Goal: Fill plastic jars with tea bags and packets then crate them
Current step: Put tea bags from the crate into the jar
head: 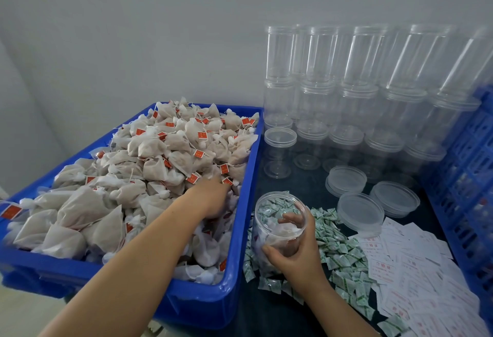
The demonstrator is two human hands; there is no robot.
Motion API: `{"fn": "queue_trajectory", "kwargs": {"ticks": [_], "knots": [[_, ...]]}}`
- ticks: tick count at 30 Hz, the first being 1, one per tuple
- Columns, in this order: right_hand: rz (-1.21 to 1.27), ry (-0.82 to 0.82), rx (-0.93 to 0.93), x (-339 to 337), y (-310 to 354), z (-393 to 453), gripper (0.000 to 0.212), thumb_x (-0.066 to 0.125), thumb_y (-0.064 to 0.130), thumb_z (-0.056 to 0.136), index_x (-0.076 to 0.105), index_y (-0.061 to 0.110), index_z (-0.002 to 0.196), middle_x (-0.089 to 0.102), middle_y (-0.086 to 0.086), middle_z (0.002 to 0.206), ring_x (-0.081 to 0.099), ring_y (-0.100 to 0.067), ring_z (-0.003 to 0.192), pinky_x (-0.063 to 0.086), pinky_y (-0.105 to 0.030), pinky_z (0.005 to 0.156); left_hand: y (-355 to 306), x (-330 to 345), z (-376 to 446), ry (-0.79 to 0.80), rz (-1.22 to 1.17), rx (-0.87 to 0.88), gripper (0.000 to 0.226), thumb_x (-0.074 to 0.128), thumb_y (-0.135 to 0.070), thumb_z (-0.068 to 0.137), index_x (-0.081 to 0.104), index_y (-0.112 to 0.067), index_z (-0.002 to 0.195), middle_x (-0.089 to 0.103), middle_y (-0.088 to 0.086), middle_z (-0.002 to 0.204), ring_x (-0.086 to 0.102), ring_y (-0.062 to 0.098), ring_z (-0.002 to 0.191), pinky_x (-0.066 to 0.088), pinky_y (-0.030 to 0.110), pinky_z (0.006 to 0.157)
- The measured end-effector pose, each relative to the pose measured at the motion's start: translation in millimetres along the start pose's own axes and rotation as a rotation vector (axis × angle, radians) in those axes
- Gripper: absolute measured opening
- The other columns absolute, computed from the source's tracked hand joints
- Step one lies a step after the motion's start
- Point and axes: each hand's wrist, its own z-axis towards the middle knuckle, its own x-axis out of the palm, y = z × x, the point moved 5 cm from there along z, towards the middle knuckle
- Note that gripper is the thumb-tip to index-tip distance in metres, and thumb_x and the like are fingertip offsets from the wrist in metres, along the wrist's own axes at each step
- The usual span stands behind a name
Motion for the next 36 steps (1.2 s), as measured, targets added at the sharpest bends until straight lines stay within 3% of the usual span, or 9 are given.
{"fn": "queue_trajectory", "kwargs": {"ticks": [6,14,21,25,31,36], "knots": [[0.008,0.009,-0.020,1,5,-1,0.087,0.084,0.039,0.055,0.039,0.069,0.124,0.052,0.004,0.122,0.062,-0.002,0.106,0.054,-0.018,0.079,8,-7,7,-0.067,-0.029,-0.110,0.031,0.063,-0.014,0.086,0.060,-0.011,0.117,0.058,0.010,0.120,0.057,0.024,0.109,0.045,0.029,0.086],[-0.009,-0.001,-0.044,0,5,-1,0.087,0.084,0.040,0.055,0.039,0.070,0.123,0.053,0.004,0.122,0.062,-0.003,0.107,0.054,-0.019,0.080,9,-15,0,-0.137,-0.084,-0.104,0.021,0.058,-0.009,0.088,0.060,-0.010,0.109,0.058,0.011,0.116,0.056,0.026,0.107,0.045,0.031,0.084],[-0.012,-0.002,-0.052,1,7,0,0.087,0.083,0.039,0.056,0.039,0.070,0.124,0.052,0.003,0.122,0.062,-0.001,0.105,0.053,-0.016,0.078,7,-27,-10,-0.198,-0.131,-0.108,0.009,0.054,-0.019,0.091,0.056,-0.017,0.099,0.058,0.005,0.112,0.057,0.025,0.103,0.050,0.040,0.086],[-0.019,-0.004,-0.051,1,8,-1,0.086,0.083,0.041,0.056,0.039,0.070,0.124,0.052,0.003,0.121,0.062,0.000,0.105,0.053,-0.016,0.077,3,-37,-12,-0.339,-0.205,-0.089,0.016,0.051,-0.028,0.093,0.042,-0.020,0.083,0.057,0.003,0.093,0.052,0.020,0.080,0.044,0.032,0.068],[-0.015,-0.004,-0.050,0,9,-1,0.085,0.082,0.039,0.056,0.039,0.071,0.122,0.053,0.004,0.121,0.061,0.000,0.106,0.052,-0.014,0.079,1,-56,-22,-0.600,-0.484,-0.045,0.020,0.052,-0.025,0.095,0.040,-0.021,0.080,0.048,-0.004,0.081,0.042,0.005,0.064,0.029,0.019,0.054],[0.002,-0.002,-0.017,1,7,-2,0.089,0.082,0.040,0.055,0.038,0.054,0.132,0.053,0.005,0.121,0.062,0.001,0.106,0.052,-0.014,0.079,-15,-75,-43,-0.789,-0.803,0.149,0.020,0.055,-0.036,0.090,0.045,-0.024,0.079,0.052,-0.004,0.078,0.047,0.011,0.068,0.041,0.019,0.059]]}}
